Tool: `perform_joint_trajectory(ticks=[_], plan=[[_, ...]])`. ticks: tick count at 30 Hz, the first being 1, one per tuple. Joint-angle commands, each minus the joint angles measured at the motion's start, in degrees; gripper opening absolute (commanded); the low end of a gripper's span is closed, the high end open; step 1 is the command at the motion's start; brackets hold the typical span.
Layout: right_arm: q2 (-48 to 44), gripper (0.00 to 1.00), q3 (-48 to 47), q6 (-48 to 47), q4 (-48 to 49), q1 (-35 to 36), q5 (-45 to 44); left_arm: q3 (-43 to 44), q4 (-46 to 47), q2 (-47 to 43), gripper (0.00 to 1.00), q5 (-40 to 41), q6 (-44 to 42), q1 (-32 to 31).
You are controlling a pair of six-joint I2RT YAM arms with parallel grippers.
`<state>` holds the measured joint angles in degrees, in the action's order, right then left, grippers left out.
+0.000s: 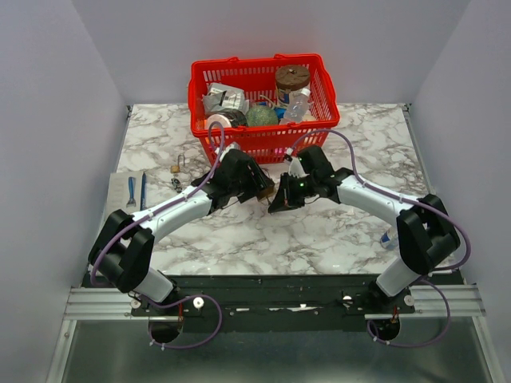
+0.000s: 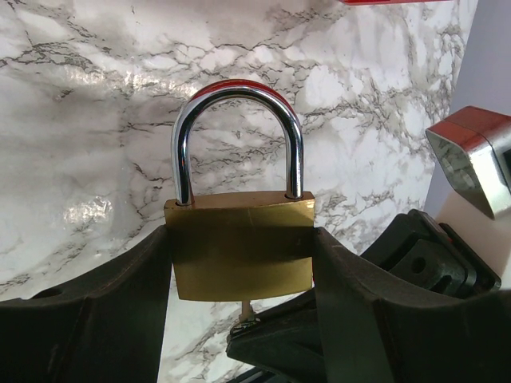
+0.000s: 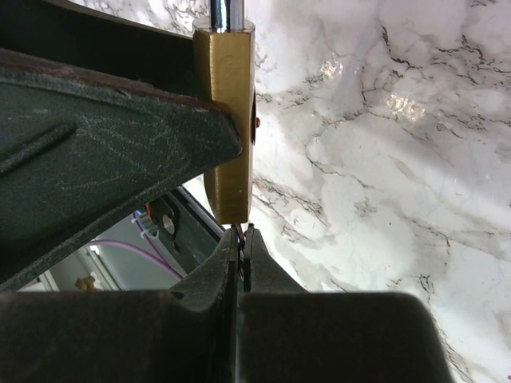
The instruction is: Unlock with the key
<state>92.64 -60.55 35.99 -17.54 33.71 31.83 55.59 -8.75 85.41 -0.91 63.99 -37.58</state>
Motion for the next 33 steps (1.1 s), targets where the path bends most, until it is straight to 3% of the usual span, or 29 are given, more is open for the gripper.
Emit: perform_joint_trajectory(ticks=[1, 33], plan=[[-2.6, 0.01, -0.1, 0.6, 11.3, -0.7, -5.2, 1.4, 0.1, -2.5, 0.0, -5.8, 1.2, -2.6], [-5.4, 0.01, 1.0, 0.4, 16.1, -0.7, -12.2, 0.8, 0.1, -3.0, 0.0, -5.9, 1.8, -3.2]])
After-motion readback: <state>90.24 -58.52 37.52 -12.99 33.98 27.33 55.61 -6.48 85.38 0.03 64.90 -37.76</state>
